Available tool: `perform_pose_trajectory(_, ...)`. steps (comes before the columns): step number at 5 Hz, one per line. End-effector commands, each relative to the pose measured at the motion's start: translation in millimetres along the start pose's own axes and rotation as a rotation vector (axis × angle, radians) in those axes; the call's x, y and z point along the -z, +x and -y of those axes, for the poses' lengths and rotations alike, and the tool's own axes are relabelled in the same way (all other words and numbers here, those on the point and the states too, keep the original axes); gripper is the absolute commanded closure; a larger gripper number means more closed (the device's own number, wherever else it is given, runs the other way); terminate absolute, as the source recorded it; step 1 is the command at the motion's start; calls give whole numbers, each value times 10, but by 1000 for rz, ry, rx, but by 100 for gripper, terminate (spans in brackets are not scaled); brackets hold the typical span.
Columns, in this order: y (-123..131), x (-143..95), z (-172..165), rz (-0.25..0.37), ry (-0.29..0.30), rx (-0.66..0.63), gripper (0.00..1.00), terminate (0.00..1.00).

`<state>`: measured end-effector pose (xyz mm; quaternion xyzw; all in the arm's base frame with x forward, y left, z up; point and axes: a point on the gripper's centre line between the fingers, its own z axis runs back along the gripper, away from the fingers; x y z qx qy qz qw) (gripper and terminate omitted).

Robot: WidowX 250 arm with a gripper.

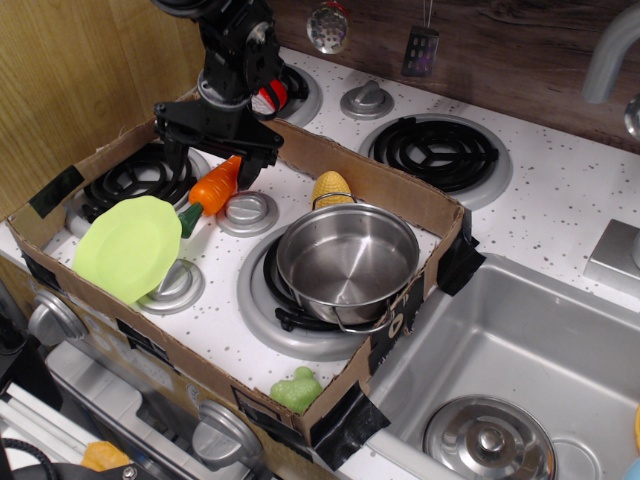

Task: Take carrot off plate

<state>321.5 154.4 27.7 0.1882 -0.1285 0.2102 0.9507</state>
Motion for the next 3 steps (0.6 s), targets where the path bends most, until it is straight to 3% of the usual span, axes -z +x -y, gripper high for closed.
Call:
perform_pose_trajectory(1,136,-405,-110,136,16,21,0,0)
perform_pose_trajectory(2,201,-589,-97,123,-47,-19,0,0)
perform_pose_trajectory(3,218,-742,-30,140,-57,-43,0,100)
